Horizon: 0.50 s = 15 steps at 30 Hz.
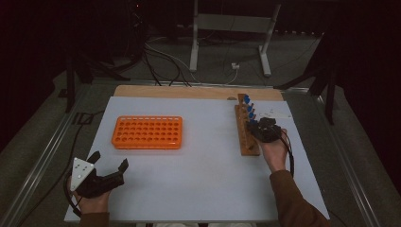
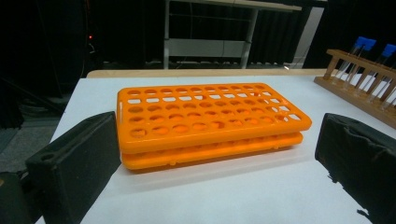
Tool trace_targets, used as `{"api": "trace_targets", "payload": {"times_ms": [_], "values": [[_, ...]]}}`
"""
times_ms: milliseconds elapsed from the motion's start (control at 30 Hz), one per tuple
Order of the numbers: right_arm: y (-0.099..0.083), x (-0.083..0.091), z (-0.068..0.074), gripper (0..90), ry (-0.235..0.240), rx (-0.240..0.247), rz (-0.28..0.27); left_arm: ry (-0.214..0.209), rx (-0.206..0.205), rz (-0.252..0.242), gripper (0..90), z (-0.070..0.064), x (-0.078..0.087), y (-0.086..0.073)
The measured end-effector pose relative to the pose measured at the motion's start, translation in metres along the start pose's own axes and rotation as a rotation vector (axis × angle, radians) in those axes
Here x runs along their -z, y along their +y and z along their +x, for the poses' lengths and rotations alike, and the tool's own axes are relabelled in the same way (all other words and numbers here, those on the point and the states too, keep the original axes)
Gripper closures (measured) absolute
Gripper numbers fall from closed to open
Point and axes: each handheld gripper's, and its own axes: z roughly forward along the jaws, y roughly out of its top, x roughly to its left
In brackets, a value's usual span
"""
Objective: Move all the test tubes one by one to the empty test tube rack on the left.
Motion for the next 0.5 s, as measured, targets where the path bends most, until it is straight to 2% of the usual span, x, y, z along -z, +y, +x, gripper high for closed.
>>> {"api": "trace_targets", "payload": {"times_ms": [500], "values": [[0.021,0.022,0.003,76.2,0.005,0.025,-0.031,-0.008,0.0,0.013,1.2,0.0,-0.002,-0.001]]}}
